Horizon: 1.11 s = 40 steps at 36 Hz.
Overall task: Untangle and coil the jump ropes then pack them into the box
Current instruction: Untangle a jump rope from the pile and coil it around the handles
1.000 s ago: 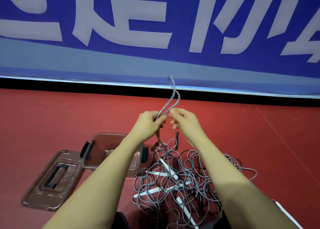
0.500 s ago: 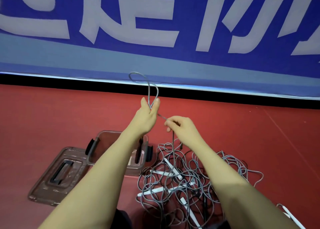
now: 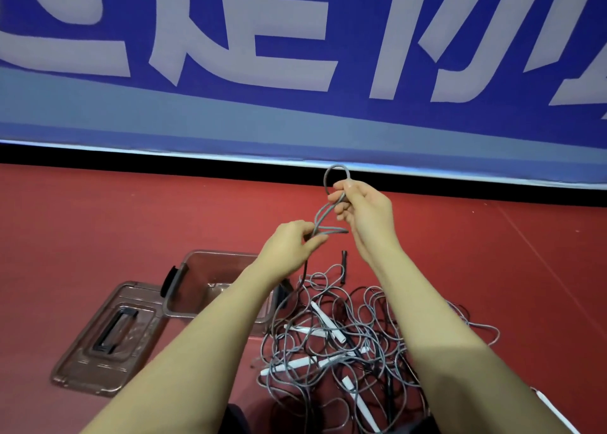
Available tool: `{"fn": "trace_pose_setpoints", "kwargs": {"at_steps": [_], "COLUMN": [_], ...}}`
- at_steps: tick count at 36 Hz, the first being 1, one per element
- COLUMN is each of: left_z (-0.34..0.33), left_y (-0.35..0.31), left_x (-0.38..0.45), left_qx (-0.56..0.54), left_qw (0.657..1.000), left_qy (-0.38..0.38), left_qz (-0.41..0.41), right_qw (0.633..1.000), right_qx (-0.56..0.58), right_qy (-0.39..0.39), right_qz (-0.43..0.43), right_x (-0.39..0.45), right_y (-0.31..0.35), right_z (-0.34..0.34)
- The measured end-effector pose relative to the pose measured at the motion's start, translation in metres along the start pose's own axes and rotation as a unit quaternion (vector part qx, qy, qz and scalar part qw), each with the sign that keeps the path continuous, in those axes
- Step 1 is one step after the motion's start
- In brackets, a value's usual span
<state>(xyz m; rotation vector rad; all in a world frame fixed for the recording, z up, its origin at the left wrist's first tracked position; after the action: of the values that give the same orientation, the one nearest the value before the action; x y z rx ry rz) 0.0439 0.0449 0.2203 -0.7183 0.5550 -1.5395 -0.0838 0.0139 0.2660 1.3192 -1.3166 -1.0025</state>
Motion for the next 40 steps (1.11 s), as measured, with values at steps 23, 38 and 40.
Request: {"fn": "trace_pose_setpoints", "kwargs": {"at_steps": [23,38,40], "left_z": [0.036,0.003,0.007], "left_y": [-0.013,0.008,0.005], "left_x": [0.020,0.002,0.005], "left_qx": [-0.024,0.044,0.025], "left_qw": [0.990,0.999,0.999], "left_qy": [-0.119,0.020,-0.022], "left_qz": [0.071,-0.009,-0.004], "right_qw": [0.953,0.995,0.997], "right_qx": [-0.267,0.078,0.043], "right_qy": [0.130,-0.031,-0.014], "right_qz": [-0.065,-0.054,-0.066], "right_x": [-0.010,0.014,0.012], "right_y": [-0.047,-0.023,-0.028], "right_z": [-0.008,0.008,0.008]}}
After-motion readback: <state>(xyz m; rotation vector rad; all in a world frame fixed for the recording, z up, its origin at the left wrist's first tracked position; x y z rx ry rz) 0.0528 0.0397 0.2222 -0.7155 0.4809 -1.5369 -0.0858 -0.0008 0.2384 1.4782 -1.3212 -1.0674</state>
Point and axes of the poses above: each hand's wrist, its own x-axis towards the middle knuckle, its own z-axis out of the back of the hand, y = z × x, the point moved 3 cm from there along x, towards the middle knuckle, and after that the axes turned 3 degrees about -x, right-handed, at the moved point
